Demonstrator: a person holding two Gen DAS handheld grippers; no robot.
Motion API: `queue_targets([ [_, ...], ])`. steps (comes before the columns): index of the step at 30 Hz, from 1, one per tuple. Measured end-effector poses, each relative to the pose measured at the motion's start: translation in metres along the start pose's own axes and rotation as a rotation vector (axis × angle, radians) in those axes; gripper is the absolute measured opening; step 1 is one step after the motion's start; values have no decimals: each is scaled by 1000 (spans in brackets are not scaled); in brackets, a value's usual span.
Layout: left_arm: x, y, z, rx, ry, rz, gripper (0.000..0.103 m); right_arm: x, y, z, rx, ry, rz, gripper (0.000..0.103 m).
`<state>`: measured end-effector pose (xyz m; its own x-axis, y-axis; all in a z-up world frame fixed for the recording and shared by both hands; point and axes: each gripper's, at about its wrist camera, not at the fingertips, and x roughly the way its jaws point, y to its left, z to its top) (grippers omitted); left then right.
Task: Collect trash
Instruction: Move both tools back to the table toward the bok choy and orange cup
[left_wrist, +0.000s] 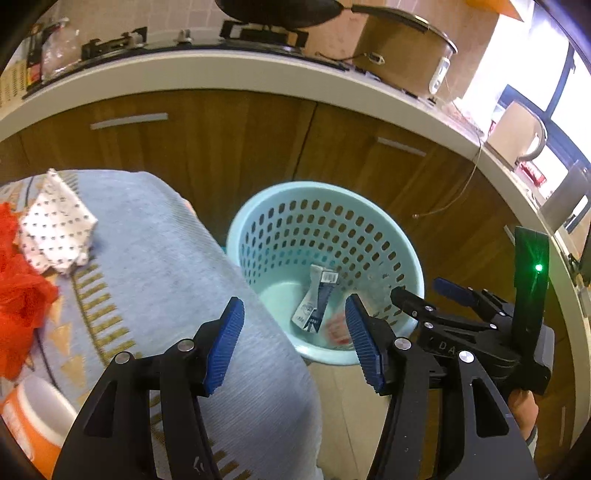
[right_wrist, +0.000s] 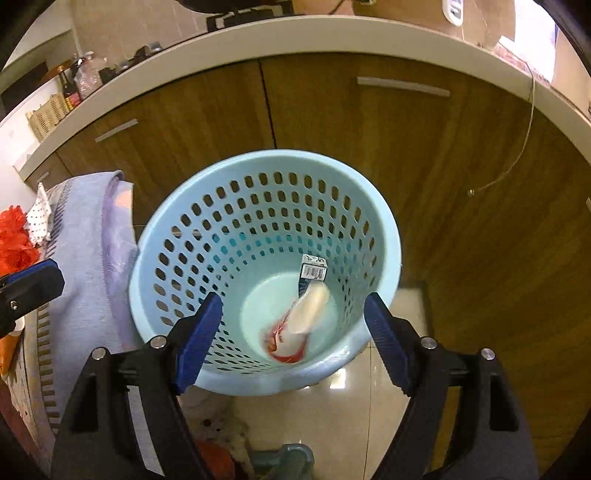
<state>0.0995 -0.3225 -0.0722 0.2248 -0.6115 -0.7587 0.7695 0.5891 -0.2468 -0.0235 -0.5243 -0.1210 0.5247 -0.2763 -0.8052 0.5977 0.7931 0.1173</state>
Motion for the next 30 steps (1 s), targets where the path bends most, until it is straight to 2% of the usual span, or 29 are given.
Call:
queue_targets([
  [7,-43,13,-11,-8,-73,23,56,-23,24,3,-27,-56,41,78],
  [11,-73,25,-22,-24,-122,50,58,-38,50,4,-68,-96,75,78],
  [14,-98,39,-31,-46,-163,82,59,-51,81,2,-123,-120,135,78],
  [20,-149,84,-48,-116,-248,170,59,-71,148,-11,-251,-139,229,78],
  [24,-182,132,-61,-193,-293,256,59,-83,199,-28,-323,-120,346,78],
  [30,-205,198,-77,-281,-291,378,57,-92,270,-63,-447,-82,451,78],
])
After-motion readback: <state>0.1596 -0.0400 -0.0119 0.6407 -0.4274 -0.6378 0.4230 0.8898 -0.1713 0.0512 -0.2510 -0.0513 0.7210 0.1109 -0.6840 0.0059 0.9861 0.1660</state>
